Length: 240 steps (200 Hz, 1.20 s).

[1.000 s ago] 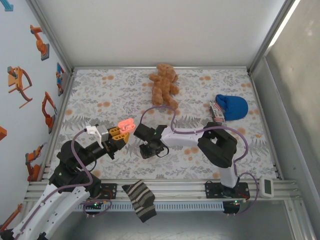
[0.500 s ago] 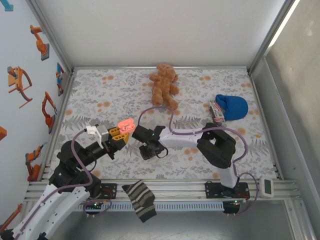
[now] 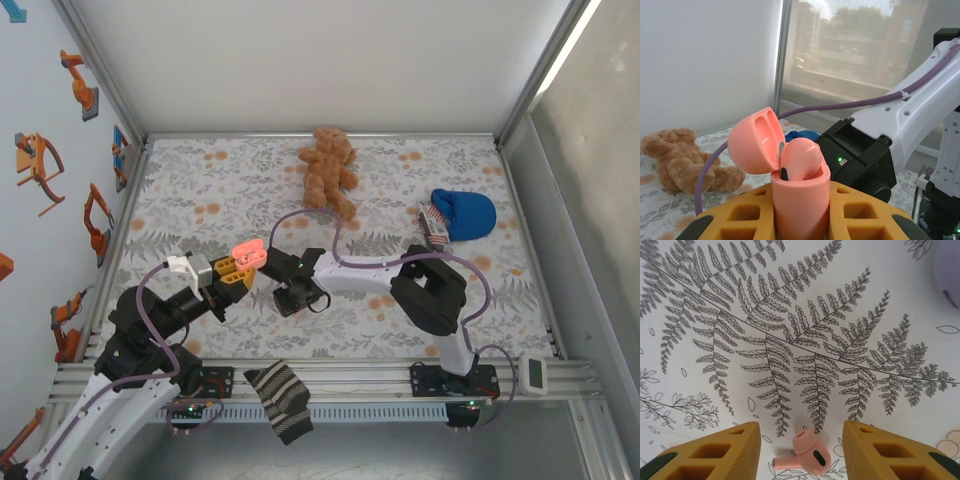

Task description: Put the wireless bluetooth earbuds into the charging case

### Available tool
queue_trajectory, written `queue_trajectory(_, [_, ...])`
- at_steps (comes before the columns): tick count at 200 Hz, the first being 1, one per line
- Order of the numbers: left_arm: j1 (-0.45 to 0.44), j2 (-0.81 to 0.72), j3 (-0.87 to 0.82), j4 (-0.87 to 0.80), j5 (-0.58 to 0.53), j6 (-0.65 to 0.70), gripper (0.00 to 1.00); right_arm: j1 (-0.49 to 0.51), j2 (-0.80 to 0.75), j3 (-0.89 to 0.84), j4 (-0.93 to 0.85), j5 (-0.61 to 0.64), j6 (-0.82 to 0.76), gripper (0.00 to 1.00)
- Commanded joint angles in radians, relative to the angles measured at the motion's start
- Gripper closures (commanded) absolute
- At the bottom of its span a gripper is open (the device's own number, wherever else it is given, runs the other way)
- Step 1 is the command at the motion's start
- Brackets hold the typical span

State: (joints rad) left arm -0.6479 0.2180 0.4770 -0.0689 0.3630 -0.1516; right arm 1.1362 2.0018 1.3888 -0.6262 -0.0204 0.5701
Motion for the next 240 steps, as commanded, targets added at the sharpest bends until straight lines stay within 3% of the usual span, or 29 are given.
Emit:
queue_trajectory(1, [-0.003,-0.005,0.014,0.010,-0.004,0.011,1.00,0.016,0.033,0.028,-0.054,0.039,-0.021,0.53])
queue_trajectory(108, [-0.004,0.020,0.018,0.024,-0.002,0.021,1.00,0.038,-0.029,-0.049,-0.134,0.143,-0.028,0.51])
queue_trajectory(194, [-0.003,0.070,0.020,0.050,0.007,0.022,1.00,0.042,-0.096,-0.004,-0.083,0.085,-0.036,0.51])
queue_trajectory(240, [-0.003,0.057,0.019,0.045,0.007,0.019,1.00,0.041,-0.051,0.028,-0.077,0.101,-0.025,0.53])
